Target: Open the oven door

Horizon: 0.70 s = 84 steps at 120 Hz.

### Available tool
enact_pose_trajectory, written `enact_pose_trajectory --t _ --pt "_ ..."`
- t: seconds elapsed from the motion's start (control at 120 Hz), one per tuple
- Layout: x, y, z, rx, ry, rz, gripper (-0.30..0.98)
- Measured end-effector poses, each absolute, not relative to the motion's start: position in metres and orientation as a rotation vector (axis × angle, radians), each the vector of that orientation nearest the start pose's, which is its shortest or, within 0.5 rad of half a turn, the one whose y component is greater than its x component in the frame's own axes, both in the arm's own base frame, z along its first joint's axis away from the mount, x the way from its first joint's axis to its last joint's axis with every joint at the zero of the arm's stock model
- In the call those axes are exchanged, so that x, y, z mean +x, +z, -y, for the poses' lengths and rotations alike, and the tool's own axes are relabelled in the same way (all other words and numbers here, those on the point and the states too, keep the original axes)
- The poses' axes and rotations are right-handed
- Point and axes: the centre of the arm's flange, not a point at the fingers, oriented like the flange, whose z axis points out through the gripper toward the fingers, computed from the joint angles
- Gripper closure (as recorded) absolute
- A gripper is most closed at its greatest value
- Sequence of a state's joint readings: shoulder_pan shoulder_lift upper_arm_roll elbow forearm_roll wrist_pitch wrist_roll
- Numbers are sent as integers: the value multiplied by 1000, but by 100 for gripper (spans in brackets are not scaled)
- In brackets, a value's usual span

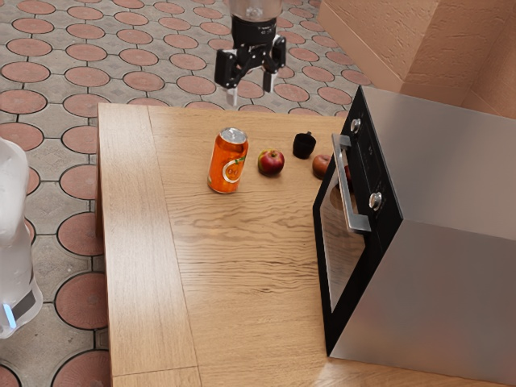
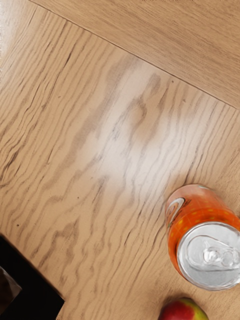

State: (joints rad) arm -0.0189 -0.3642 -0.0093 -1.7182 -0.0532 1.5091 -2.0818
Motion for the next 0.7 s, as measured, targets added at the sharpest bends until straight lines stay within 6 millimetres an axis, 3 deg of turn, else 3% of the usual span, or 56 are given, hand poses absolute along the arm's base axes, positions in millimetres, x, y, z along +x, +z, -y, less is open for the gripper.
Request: enact_pose_trajectory --t 0.108,0.183,0.233,0.267,0.342,0.433,0.467,0.608,0.7 --pt "417 736 16 1485 59 -2567 0" --pt "387 749 25 1459 84 -2544 0" --pt "356 761 32 1439 106 -2516 0" --pt "331 771 46 1444 140 -2483 0" --pt "261 792 99 1501 268 -2393 0" --pt "225 794 150 1600 339 -2305 0" --pt "221 793 163 1648 343 -2261 0" --pt "262 771 217 1803 368 -2109 1" --pt "260 768 250 1852 442 -1996 1"
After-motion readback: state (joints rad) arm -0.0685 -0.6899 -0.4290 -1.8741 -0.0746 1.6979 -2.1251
